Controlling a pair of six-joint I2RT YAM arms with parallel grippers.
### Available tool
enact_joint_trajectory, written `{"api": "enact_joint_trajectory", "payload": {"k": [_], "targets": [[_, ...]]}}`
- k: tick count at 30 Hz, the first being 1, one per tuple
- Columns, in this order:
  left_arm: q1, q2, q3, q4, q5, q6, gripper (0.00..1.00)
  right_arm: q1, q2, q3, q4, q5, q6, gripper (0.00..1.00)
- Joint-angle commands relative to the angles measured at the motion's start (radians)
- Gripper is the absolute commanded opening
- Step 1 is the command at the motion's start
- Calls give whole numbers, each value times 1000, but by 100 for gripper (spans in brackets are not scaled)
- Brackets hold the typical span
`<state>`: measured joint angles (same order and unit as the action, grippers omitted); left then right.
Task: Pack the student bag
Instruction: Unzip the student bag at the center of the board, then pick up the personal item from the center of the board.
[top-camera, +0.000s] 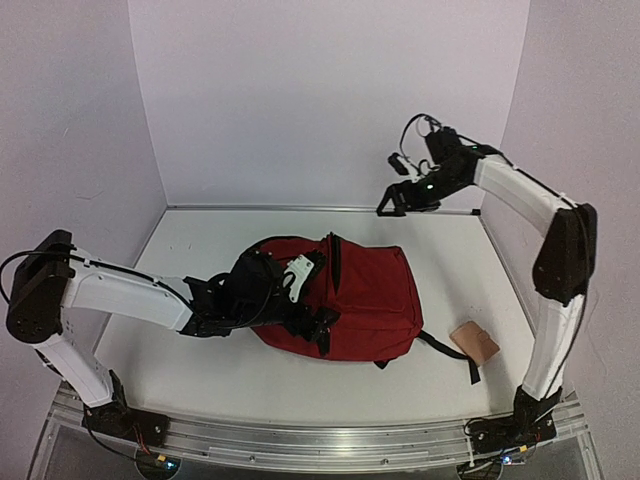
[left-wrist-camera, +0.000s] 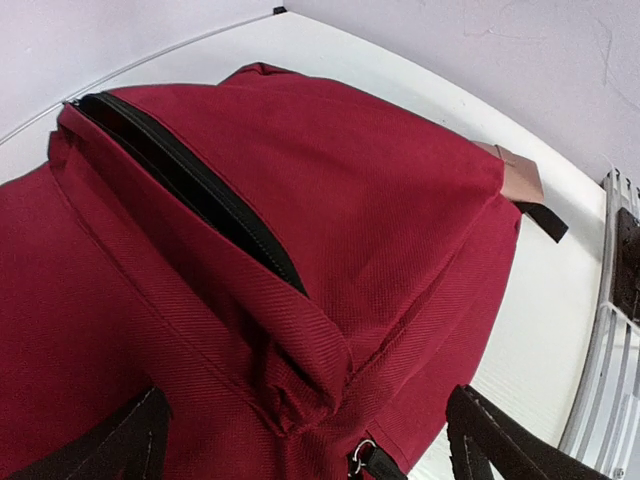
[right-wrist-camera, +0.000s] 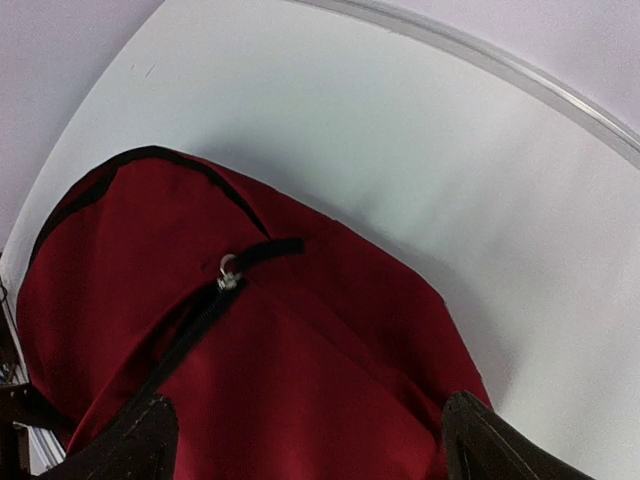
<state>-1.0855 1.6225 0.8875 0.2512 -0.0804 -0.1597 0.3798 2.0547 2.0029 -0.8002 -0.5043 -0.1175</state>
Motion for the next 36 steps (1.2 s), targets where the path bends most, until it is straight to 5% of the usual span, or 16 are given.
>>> {"api": "enact_joint_trajectory", "payload": {"k": [1,12,26,36], "targets": [[0,-105,7,-69,-98,-51,100,-96,-278,-226,-123,79,-161,98],[-1,-147,7,-124,-162,-43,100,-309,-543,-809,-283,205,-394,98],[-1,-148,16,-139,-151,-27,100,-517,-444,-1042,-290,188,-586,86],[-1,-128,33,-146,-173,-17,100,-554,-303,-1021,-281,110,-617,49]]}}
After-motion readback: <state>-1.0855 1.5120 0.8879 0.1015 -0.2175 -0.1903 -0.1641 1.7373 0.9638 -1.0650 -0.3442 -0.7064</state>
